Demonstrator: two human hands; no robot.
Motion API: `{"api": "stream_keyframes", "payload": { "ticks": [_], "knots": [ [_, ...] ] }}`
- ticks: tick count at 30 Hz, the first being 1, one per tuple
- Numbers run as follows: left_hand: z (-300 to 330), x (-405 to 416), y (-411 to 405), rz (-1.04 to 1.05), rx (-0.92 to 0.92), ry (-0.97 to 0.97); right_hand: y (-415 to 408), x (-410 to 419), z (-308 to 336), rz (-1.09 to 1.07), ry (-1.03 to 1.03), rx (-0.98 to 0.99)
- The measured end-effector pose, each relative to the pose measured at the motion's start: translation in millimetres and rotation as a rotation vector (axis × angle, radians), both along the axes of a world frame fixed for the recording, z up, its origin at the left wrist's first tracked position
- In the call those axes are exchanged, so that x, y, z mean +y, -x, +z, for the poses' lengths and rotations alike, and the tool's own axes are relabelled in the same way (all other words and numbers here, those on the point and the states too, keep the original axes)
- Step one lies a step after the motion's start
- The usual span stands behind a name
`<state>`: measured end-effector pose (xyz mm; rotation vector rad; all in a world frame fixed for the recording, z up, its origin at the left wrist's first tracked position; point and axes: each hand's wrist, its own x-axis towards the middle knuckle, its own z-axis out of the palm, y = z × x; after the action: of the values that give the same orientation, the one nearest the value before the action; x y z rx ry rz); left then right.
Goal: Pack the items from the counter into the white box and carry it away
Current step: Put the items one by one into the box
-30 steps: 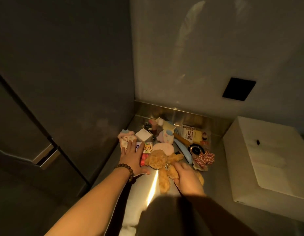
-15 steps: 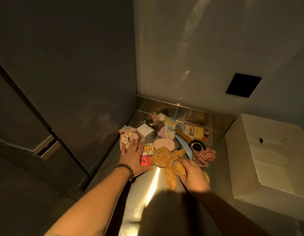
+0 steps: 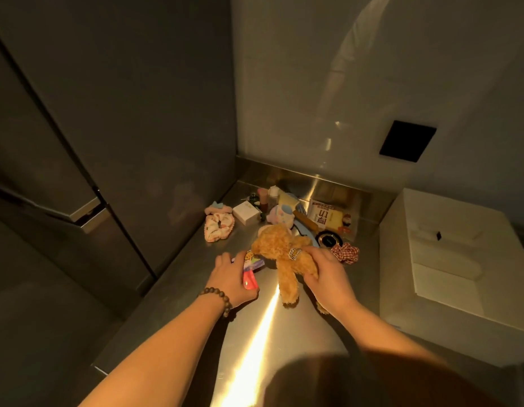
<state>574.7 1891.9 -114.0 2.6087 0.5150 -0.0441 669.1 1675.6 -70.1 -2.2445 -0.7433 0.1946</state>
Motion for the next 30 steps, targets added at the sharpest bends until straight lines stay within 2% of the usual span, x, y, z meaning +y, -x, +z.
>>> {"api": "stream_keyframes", "payload": {
  "ticks": [5, 9, 13, 17, 23, 30],
  "knots": [
    [11, -20, -5, -0.014, -0.038, 0.027, -9, -6, 28, -0.001, -0.123, -0.02],
    [39, -37, -30, -0.033, -0.103, 0.036, -34, -23, 73, -0.085, -0.212, -0.135],
    [79, -62, -69, -0.078, -0.198, 0.056, -69, -73, 116, -0.236, -0.229, -0.281],
    [113, -94, -104, -0.136, -0.279, 0.041, -90, -147, 132, -0.349, -0.258, -0.221],
    [131, -136, -135, -0.218, -0.327, 0.008, -93, -228, 101, -0.385, -0.126, -0.09],
    [134, -156, -153, -0.289, -0.355, -0.018, -91, -252, 77, -0.212, 0.149, 0.047]
  ]
}}
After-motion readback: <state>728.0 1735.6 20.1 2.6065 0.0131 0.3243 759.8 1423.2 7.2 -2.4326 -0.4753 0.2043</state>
